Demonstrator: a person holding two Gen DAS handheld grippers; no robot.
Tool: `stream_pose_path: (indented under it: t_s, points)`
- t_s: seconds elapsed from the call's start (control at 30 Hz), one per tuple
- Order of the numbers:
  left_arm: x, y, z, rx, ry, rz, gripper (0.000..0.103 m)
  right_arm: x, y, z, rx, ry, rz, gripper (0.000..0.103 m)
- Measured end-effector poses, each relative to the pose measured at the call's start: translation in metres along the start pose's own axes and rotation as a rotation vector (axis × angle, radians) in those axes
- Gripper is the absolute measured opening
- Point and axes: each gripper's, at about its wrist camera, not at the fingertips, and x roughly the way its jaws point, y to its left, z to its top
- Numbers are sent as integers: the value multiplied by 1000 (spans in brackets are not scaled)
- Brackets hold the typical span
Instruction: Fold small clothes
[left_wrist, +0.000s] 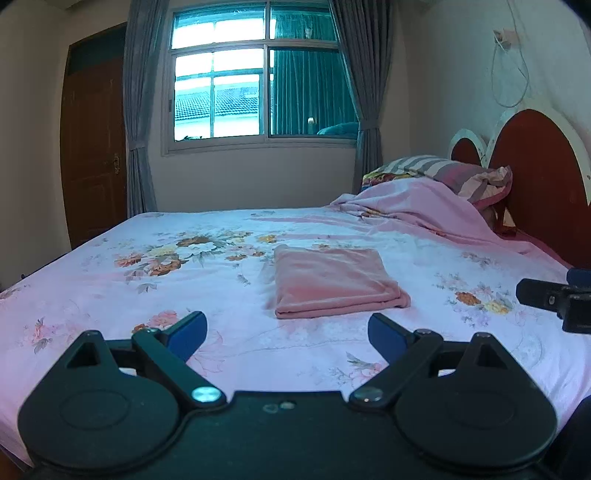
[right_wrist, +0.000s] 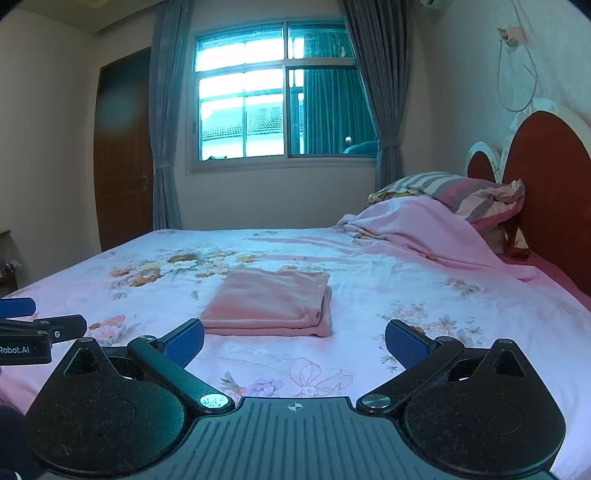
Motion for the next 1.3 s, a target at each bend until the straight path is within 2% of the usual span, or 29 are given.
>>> stream_pose_path:
  t_s: [1.3]
  points:
    - [-3,2,0,-5,-7,5,93,-2,-2,1,8,7,-5,103]
